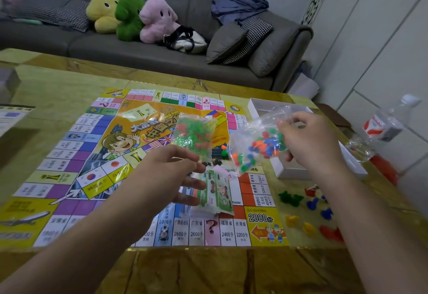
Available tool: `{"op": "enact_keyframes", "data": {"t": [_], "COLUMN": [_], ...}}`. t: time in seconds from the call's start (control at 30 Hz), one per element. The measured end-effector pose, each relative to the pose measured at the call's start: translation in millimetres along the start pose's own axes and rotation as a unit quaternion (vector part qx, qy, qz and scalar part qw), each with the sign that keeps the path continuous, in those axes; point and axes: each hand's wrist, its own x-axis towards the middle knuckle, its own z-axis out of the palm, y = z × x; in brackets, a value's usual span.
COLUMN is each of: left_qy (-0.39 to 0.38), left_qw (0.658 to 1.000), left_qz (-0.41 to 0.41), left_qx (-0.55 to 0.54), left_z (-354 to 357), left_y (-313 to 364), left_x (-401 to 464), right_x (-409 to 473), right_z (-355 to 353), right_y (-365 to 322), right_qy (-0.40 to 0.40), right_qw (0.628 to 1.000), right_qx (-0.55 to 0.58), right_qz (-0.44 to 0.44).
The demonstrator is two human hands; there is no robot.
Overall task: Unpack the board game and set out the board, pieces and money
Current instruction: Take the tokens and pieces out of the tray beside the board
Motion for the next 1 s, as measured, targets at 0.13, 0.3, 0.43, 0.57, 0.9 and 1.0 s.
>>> {"op": "enact_keyframes", "data": {"t": [0.13,0.3,0.43,0.57,0.9,1.0], "left_qy": [-0.001,0.001,0.001,-0.006,-0.012,-0.017], "left_qw": [1.000,1.000,1.000,1.000,1.000,1.000], "left_qz": [-0.002,-0.001,0.002,0.007,0.010,0.010], "left_qx": [-0.003,-0.002,0.004,0.007,0.014,0.018], "left_z": [-0.9,-2.3,-3.4,-2.9,-1.3,1.1], "left_y": [1.3,3.2,2.8,3.1,2.4,2.2], "left_x": [-0.2,-0.6,-0.5,-0.5,-2.7,-3.3], "right_x": [5.0,8.2,9.4,7.9,4.0,5.1], "right_z": [-3.2,-7.9,-13.7,-17.4,-17.8,-20.3], "right_y": [-9.6,-17.3,-23.1,-29.4,-34.4,-38.3], "right_qy": [0.001,-0.007,-0.004,-0.001,0.022,0.028], "right_qw": [0.999,0.998,0.998,0.996,0.989,0.989], "right_qx": [-0.017,-0.030,-0.027,-0.036,-0.066,-0.072], "right_qz": [-0.029,-0.046,-0.061,-0.087,-0.128,-0.127]}}
